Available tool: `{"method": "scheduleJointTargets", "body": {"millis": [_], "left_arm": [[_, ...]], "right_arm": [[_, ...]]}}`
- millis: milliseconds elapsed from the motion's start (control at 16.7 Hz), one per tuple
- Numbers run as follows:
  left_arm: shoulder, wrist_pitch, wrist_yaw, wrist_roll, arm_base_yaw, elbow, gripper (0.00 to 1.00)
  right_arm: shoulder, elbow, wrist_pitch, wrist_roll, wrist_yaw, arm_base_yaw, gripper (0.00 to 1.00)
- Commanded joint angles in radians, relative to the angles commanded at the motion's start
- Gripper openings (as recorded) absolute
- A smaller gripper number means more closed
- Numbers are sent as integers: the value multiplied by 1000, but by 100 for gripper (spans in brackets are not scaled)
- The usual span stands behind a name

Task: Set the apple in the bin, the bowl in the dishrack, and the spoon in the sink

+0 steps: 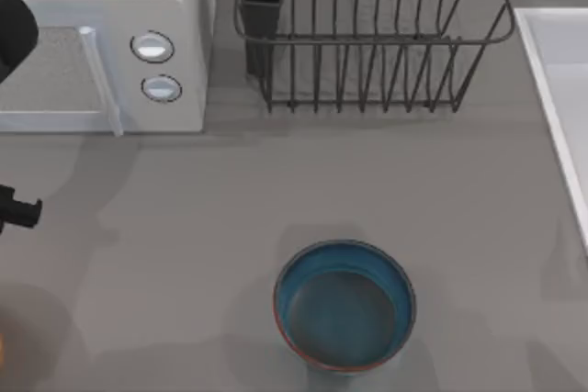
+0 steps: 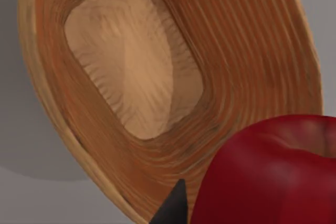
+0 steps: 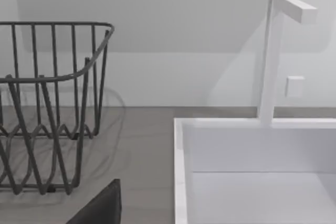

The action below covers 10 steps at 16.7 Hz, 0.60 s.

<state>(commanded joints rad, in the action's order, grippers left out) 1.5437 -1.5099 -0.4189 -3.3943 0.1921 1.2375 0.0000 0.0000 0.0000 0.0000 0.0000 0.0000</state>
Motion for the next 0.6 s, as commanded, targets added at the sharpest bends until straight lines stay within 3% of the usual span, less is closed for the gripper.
{"method": "scheduleJointTargets", "body": {"millis": [600], "left_arm": [[-21,297,-23,103,-104,-274,0]], "right_arm": [[0,0,0,0,0,0,100]]}}
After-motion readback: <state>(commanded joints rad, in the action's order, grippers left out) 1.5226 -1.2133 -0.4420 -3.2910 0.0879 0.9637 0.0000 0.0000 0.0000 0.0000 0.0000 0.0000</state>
